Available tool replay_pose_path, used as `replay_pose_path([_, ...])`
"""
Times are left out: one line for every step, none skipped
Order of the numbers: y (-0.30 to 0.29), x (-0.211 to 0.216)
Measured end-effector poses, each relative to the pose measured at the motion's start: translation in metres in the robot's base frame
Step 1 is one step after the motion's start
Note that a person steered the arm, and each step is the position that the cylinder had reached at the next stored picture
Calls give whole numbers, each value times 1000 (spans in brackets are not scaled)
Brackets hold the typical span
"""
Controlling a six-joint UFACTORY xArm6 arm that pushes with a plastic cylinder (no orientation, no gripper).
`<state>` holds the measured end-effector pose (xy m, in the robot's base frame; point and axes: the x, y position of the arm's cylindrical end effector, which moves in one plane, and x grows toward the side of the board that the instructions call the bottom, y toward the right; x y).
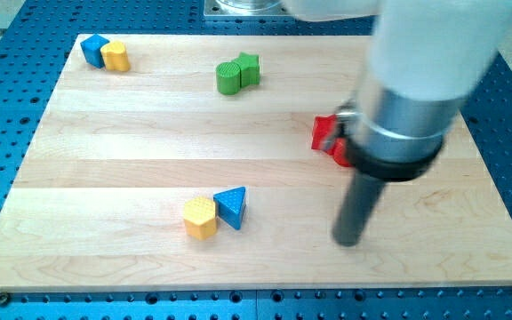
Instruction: Put the triangle in between the hexagon and the cube
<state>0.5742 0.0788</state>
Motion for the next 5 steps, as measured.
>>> replay_pose_path([-66, -24])
replay_pose_path([-130, -65])
replay_pose_path([-131, -64])
replay_pose_path([-129, -39])
replay_pose_path([-197, -44])
